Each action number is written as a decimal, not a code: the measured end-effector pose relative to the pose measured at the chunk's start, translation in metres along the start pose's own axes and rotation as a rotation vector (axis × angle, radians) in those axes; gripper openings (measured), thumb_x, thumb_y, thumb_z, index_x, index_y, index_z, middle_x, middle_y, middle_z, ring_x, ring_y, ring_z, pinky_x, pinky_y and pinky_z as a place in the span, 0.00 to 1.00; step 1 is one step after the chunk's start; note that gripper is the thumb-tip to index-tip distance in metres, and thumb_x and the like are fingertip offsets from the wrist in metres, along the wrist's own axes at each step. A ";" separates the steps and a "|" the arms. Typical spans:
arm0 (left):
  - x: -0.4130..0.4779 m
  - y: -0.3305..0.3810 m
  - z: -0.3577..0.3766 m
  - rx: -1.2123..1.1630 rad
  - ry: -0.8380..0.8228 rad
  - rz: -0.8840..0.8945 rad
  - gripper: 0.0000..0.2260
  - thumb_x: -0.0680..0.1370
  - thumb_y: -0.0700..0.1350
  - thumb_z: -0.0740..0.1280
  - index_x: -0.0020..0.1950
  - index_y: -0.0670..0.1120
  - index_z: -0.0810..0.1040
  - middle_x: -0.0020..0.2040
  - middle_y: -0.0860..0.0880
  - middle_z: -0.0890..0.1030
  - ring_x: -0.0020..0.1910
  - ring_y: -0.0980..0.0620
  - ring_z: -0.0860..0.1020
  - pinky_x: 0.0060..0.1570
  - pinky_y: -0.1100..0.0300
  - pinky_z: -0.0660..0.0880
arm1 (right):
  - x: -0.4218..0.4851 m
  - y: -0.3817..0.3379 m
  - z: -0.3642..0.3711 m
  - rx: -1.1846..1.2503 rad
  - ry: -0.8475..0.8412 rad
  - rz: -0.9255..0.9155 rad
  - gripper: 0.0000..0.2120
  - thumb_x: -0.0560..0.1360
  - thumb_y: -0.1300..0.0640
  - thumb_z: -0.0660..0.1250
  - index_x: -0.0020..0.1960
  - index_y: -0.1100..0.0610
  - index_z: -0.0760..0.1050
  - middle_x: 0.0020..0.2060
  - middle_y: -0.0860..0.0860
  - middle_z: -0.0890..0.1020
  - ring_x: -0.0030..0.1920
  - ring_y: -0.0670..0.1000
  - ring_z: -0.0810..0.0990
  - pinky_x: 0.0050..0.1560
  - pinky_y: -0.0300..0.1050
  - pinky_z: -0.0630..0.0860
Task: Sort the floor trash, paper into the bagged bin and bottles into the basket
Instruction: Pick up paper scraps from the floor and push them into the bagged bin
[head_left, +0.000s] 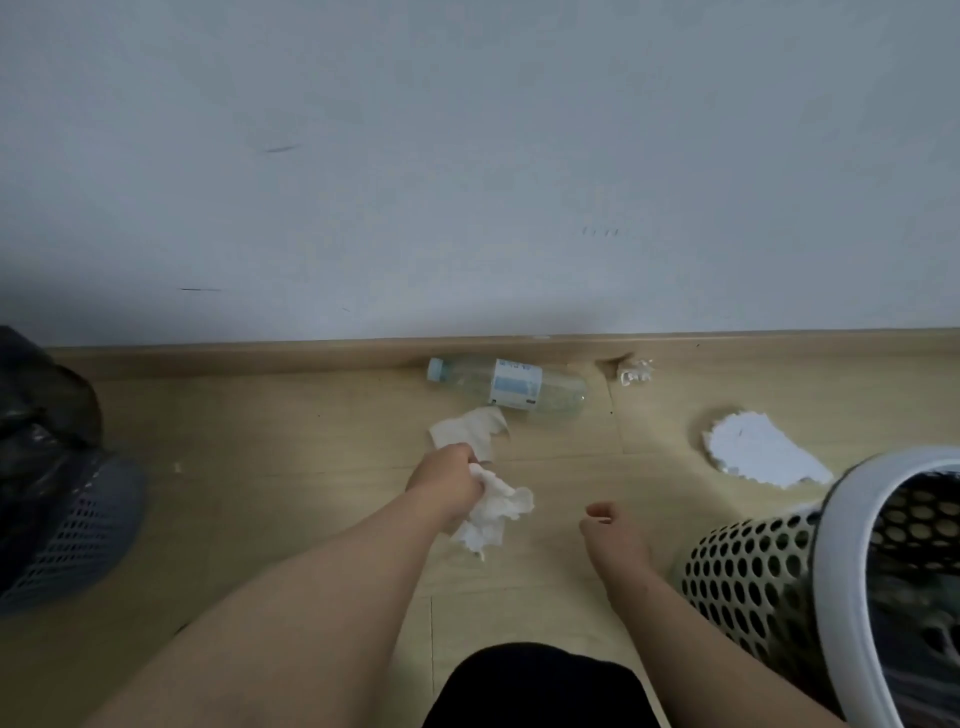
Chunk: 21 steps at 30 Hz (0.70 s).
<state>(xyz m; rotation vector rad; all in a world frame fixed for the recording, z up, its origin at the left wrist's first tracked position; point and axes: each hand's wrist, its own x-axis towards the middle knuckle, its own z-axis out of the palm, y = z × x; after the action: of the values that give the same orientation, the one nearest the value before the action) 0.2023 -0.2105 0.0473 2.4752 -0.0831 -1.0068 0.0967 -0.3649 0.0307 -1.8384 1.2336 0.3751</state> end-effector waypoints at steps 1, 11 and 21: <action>0.004 -0.006 0.001 0.009 -0.002 0.002 0.10 0.78 0.44 0.61 0.57 0.45 0.75 0.58 0.44 0.78 0.56 0.45 0.76 0.47 0.60 0.69 | 0.001 0.001 0.005 -0.051 -0.022 -0.022 0.15 0.75 0.62 0.60 0.62 0.58 0.73 0.55 0.57 0.77 0.50 0.56 0.75 0.50 0.45 0.71; 0.010 -0.072 0.006 -0.145 0.108 -0.153 0.07 0.76 0.40 0.61 0.51 0.44 0.76 0.54 0.43 0.79 0.52 0.44 0.77 0.42 0.62 0.68 | 0.002 0.000 0.100 -0.802 -0.252 -0.603 0.19 0.75 0.61 0.63 0.65 0.51 0.68 0.63 0.52 0.66 0.62 0.56 0.68 0.57 0.45 0.68; 0.019 -0.086 0.004 -0.226 0.124 -0.181 0.05 0.74 0.37 0.60 0.44 0.47 0.71 0.49 0.45 0.78 0.42 0.49 0.72 0.39 0.62 0.65 | 0.024 -0.028 0.110 -0.361 -0.047 -0.526 0.17 0.75 0.68 0.58 0.61 0.59 0.73 0.56 0.57 0.74 0.55 0.56 0.74 0.48 0.41 0.67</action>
<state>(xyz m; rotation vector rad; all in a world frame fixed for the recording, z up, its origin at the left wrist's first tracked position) 0.2031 -0.1399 -0.0052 2.3595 0.2842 -0.8782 0.1549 -0.2888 -0.0347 -2.3581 0.6338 0.3554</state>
